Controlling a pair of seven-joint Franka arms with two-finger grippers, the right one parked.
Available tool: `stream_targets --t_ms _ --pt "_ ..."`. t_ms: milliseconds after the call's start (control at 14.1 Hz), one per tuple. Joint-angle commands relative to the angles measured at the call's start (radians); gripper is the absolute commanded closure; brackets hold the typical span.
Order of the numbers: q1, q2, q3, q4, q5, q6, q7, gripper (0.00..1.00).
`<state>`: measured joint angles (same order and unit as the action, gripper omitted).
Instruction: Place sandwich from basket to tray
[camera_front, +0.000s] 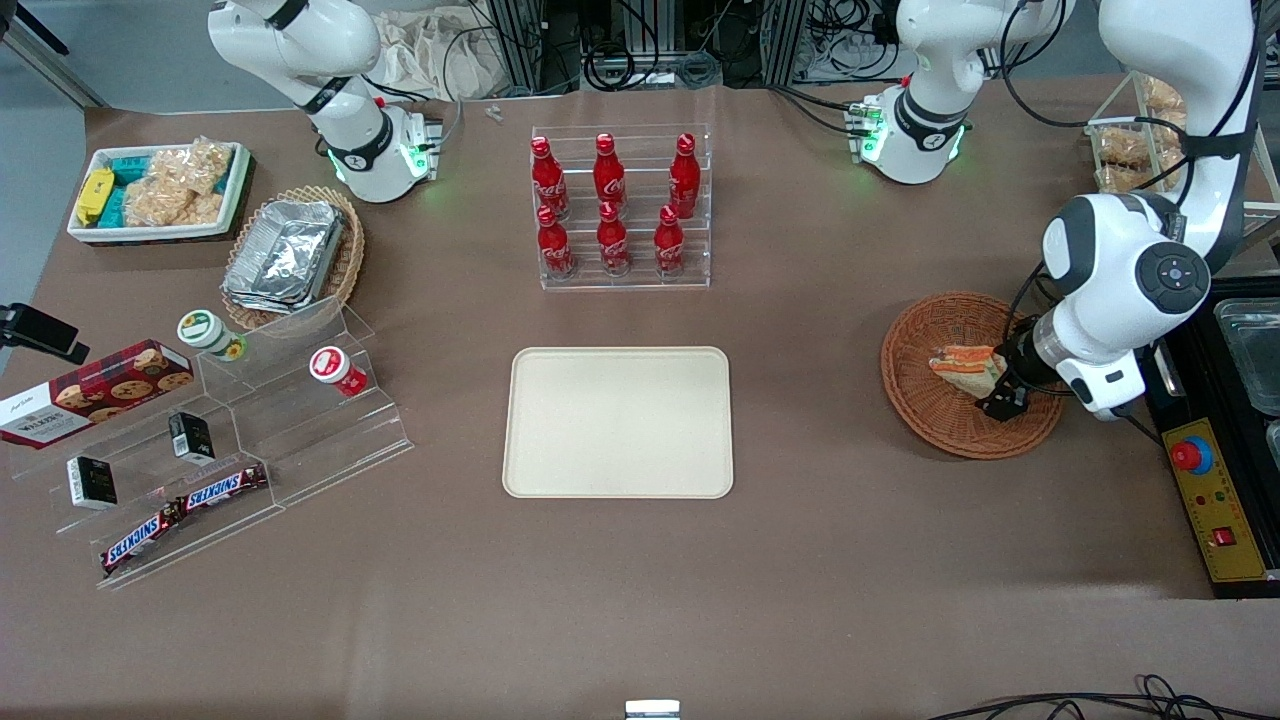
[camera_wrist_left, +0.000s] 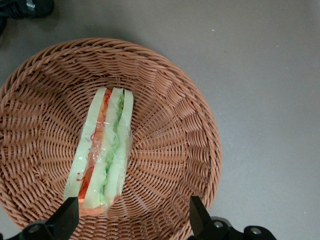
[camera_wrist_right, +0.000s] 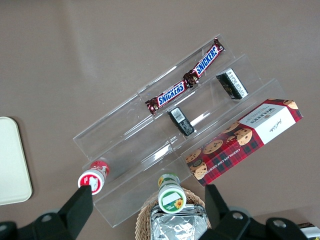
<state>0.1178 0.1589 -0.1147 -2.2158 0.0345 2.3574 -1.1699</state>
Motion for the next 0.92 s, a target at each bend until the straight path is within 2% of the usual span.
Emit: stream_targets --t_ms 0,497,852 --pt "0.010 0.034 -0.003 -0.011 0.019 0.049 -0.048 0.00" --pt "0.010 0.088 0.004 -0.035 0.018 0.112 -0.086 0.00" --pt "0.010 0.061 0.004 -0.030 0.019 0.077 -0.099 0.00"
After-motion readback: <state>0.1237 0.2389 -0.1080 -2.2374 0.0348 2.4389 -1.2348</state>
